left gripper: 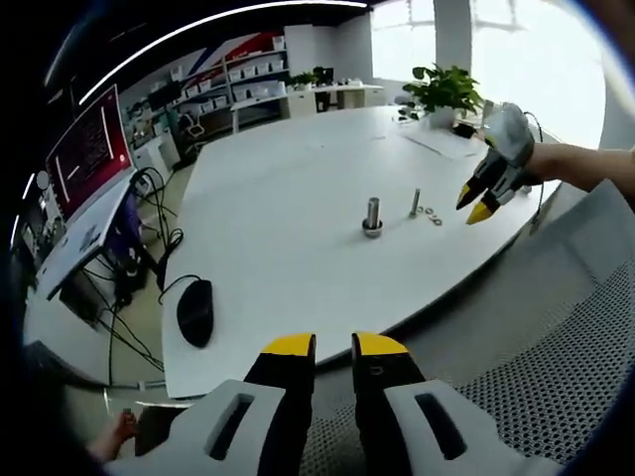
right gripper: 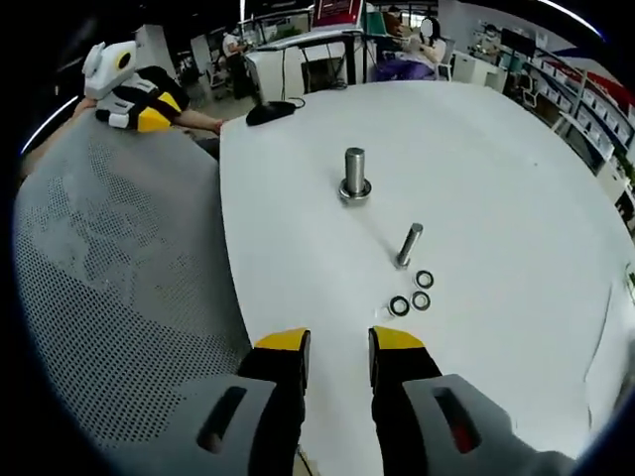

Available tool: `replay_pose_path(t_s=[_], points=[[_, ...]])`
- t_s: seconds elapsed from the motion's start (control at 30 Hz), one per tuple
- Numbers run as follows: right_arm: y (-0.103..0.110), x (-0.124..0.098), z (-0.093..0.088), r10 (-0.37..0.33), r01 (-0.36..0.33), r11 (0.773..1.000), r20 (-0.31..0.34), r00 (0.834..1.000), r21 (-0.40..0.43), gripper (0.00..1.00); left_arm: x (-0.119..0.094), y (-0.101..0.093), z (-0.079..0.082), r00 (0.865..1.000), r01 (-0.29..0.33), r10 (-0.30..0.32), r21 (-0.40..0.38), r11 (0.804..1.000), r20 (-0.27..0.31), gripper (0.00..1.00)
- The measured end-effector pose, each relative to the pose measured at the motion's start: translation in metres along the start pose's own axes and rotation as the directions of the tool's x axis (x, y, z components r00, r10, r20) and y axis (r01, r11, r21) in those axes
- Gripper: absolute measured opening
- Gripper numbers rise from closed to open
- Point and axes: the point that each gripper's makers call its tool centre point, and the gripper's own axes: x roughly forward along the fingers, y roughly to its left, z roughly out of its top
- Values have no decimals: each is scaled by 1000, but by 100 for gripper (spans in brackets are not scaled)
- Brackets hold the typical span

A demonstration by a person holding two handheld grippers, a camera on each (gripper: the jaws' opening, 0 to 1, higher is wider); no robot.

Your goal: Place the washer onto the threaded stud by aligning its center hole with the stud, sliding it down to the base, and recovering from edge contact or off-axis alignment until the washer reaches the visible bottom stop.

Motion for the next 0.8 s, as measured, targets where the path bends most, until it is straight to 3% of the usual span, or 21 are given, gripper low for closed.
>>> replay_pose_path(t_s=[0.4, 0.63, 0.67, 0.8], points=[[-18, 25, -8, 14, -10, 998, -75, 997, 57, 25, 0, 0, -1, 1000, -9, 9, -3, 1000, -7, 13], [-22, 38, -16, -6, 9, 1000, -132, 991, 22, 24, 0, -1, -1, 1000, 4, -4, 3, 1000, -8, 14], [-27, 39, -8, -23, 21, 1000, -93, 995, -23, 23, 0, -1, -1, 1000, 5, -5, 4, 1000, -6, 14], [-28, 41, -7, -30, 31, 1000, -103, 994, 2, 22, 0, -1, 0, 1000, 7, -7, 5, 1000, -5, 14]])
